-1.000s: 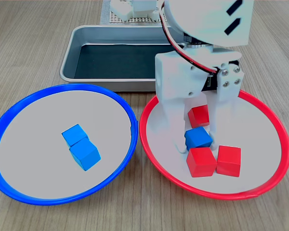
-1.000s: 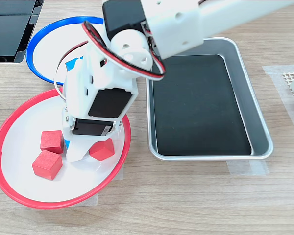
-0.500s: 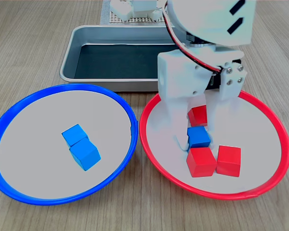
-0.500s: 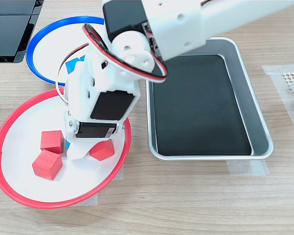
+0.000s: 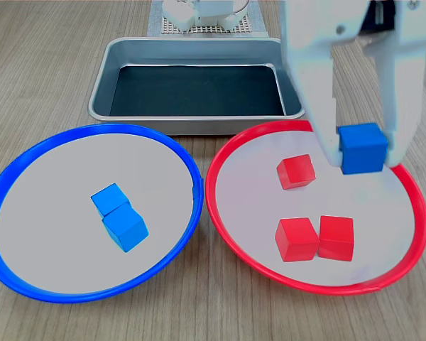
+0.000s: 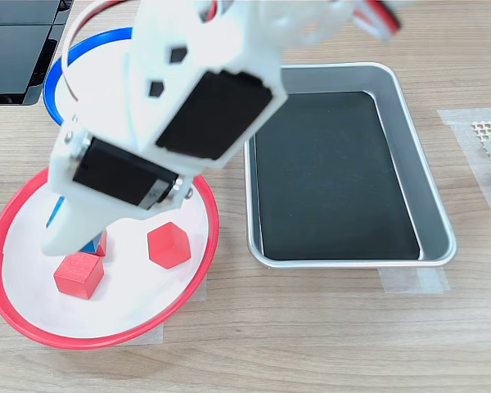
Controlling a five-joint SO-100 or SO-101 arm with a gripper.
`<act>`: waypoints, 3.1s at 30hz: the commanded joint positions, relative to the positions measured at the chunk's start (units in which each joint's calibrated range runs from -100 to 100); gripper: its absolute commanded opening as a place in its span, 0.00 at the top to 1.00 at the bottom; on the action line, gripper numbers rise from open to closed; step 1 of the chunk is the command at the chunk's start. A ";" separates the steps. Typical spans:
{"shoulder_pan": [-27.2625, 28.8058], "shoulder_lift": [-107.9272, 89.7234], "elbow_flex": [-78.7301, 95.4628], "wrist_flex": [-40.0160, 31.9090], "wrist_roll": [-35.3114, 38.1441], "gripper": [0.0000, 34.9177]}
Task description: Relocate any blue block in the red dish to the blue dish, correcting any misplacements.
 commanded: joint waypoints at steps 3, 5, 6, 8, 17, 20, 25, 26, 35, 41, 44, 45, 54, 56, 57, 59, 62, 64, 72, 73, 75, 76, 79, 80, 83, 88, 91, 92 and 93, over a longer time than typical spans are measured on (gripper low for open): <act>2.43 -12.23 4.58 2.90 -5.52 1.00; 4.59 -14.96 6.58 4.14 -6.59 1.00; 5.82 -15.90 7.58 4.30 -7.13 1.00; 8.45 -17.43 9.31 4.55 -8.30 1.00; 20.97 -15.47 8.58 8.10 -14.26 1.00; 24.55 -12.32 6.22 8.18 -15.24 1.00; 29.35 -5.49 0.21 7.69 -16.70 1.00; 29.72 -4.81 -0.43 7.69 -16.80 1.00; 31.79 3.97 -10.08 8.92 -22.22 1.00; 31.04 7.90 -14.08 9.83 -24.76 1.00; 31.13 10.45 -16.91 9.34 -26.32 1.00; 31.23 11.14 -17.82 9.34 -26.62 1.00; 33.21 17.79 -23.64 7.19 -28.52 1.00; 33.39 18.64 -24.19 7.27 -28.57 1.00; 33.49 19.07 -24.55 7.27 -28.62 0.99; 33.49 19.84 -25.01 7.11 -28.67 0.98; 33.21 20.09 -25.10 6.86 -28.72 0.98; 32.83 20.18 -25.19 6.78 -28.77 0.98; 30.95 20.77 -25.64 6.78 -29.26 0.98; 30.66 20.77 -25.55 6.94 -29.26 0.98; 30.10 20.77 -25.55 7.69 -29.40 0.95; 30.01 20.77 -25.55 8.35 -29.50 0.88; 29.72 20.69 -25.64 10.74 -29.35 0.69; 29.63 20.60 -25.74 11.23 -29.21 0.67; 29.63 20.18 -25.92 13.13 -29.21 0.62; 29.63 18.98 -25.74 13.96 -29.11 0.63; 29.35 16.51 -24.10 13.46 -28.91 0.78; 29.16 15.15 -22.91 12.97 -28.82 0.85; 28.78 12.93 -21.09 12.06 -28.72 0.96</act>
